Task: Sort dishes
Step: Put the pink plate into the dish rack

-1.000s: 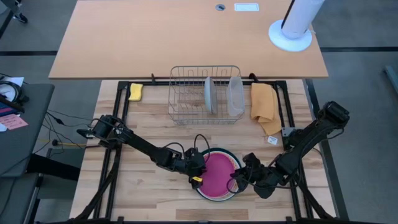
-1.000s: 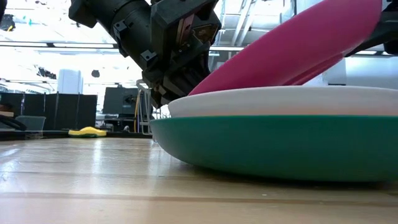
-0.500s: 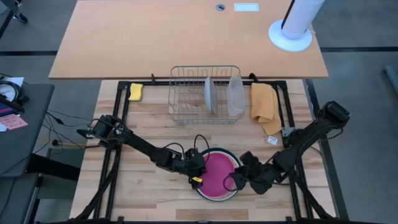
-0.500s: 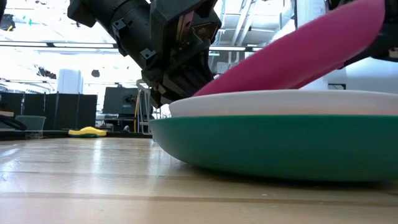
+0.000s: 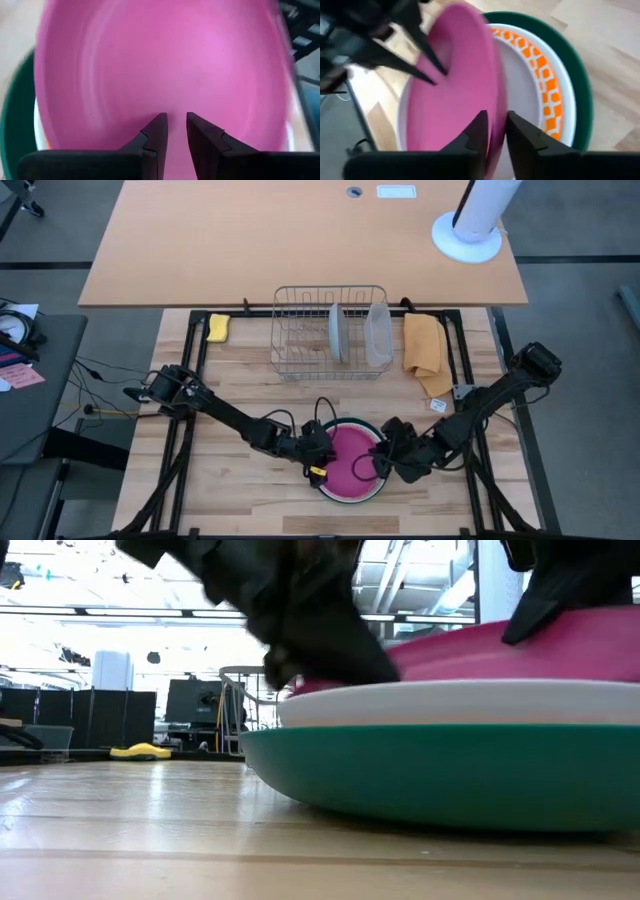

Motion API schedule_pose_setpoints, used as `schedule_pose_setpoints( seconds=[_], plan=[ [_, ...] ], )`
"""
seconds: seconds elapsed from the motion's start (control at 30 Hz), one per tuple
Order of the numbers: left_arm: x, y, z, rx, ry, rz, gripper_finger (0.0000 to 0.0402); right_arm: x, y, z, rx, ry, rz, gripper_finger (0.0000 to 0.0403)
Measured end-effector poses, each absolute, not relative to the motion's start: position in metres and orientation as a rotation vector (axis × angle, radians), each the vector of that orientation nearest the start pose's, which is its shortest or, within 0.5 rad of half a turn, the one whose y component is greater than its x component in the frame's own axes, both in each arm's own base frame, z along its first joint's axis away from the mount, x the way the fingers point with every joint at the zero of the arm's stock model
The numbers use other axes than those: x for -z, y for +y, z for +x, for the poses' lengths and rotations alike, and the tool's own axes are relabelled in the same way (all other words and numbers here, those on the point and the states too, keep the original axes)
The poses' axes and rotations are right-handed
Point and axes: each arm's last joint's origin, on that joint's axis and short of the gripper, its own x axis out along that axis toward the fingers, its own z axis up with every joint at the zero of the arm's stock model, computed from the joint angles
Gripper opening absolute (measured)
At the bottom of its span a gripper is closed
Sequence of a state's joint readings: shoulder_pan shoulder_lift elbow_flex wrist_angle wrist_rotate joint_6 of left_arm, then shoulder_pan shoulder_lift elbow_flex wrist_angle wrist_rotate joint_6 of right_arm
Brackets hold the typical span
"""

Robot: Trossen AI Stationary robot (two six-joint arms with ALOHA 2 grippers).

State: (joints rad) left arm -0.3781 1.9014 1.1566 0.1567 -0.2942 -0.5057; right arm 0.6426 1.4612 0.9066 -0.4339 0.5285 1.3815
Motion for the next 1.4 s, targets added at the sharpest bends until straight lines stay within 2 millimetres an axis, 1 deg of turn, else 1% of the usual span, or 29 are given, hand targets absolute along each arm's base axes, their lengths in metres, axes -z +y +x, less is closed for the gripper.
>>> schedule_pose_setpoints(
  seconds=[0.07,0.13,0.23,0.3,0.33,0.43,0.53,0.6,0.73,0.87,0.97,1.17,1.3,1.4],
  plan=[
    [-0.193,-0.143,0.383,-0.042,0.519,-0.279,0.0068,-0.209,0.155,0.233,0.473,0.732,0.732,0.0047],
    [-0.213,-0.144,0.383,-0.020,0.472,-0.258,0.0068,-0.207,0.152,0.232,0.493,0.748,0.713,0.0032],
    [-0.252,-0.147,0.378,0.026,0.374,-0.232,0.0068,-0.207,0.150,0.232,0.497,0.753,0.697,0.0011],
    [-0.278,-0.147,0.371,0.051,0.308,-0.214,0.0068,-0.207,0.149,0.233,0.501,0.746,0.677,0.0007],
    [-0.292,-0.147,0.366,0.059,0.270,-0.205,0.0068,-0.207,0.148,0.234,0.511,0.733,0.670,0.0007],
    [-0.325,-0.143,0.348,0.044,0.183,-0.179,0.0068,-0.208,0.146,0.234,0.518,0.701,0.613,0.0007],
    [-0.349,-0.138,0.328,-0.008,0.138,-0.160,0.0068,-0.209,0.143,0.234,0.523,0.682,0.512,0.0006],
    [-0.361,-0.135,0.315,-0.050,0.126,-0.154,0.0068,-0.209,0.142,0.234,0.527,0.669,0.439,0.0006],
    [-0.374,-0.132,0.295,-0.111,0.126,-0.140,0.0068,-0.211,0.140,0.234,0.539,0.628,0.282,0.0005],
    [-0.378,-0.130,0.287,-0.160,0.135,-0.127,0.0068,-0.225,0.139,0.237,0.541,0.572,0.132,0.0004],
    [-0.377,-0.128,0.286,-0.194,0.149,-0.113,0.0068,-0.245,0.140,0.240,0.546,0.513,0.018,0.0004],
    [-0.374,-0.124,0.286,-0.263,0.163,-0.121,0.0068,-0.298,0.142,0.248,0.566,0.426,-0.284,0.0004],
    [-0.378,-0.120,0.283,-0.342,0.141,-0.097,0.0068,-0.327,0.136,0.255,0.642,0.407,-0.454,0.0004],
    [-0.383,-0.116,0.278,-0.440,0.122,-0.035,0.0068,-0.343,0.131,0.258,0.669,0.426,-0.563,0.0004]
  ],
)
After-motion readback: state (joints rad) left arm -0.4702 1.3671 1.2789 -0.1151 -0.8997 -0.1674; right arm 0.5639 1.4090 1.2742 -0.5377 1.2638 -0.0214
